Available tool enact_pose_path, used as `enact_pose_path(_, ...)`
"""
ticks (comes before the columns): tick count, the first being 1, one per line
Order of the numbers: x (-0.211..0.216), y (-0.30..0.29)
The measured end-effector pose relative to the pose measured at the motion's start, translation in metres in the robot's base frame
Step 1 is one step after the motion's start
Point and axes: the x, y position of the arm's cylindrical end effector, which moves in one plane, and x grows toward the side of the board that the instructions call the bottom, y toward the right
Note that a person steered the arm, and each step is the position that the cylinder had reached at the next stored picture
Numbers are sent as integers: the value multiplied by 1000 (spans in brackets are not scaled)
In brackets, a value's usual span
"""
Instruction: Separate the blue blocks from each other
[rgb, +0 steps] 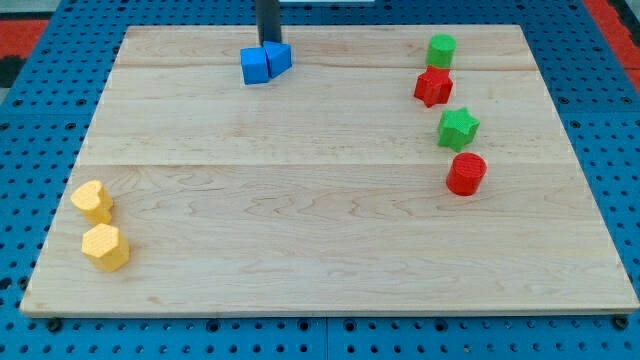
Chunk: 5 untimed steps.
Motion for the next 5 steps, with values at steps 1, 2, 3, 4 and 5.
enact_pose_path(1,8,-15)
enact_pose_path(2,40,-13)
enact_pose_path(3,62,-2)
enact_pose_path(4,62,-4)
enact_pose_path(5,69,0)
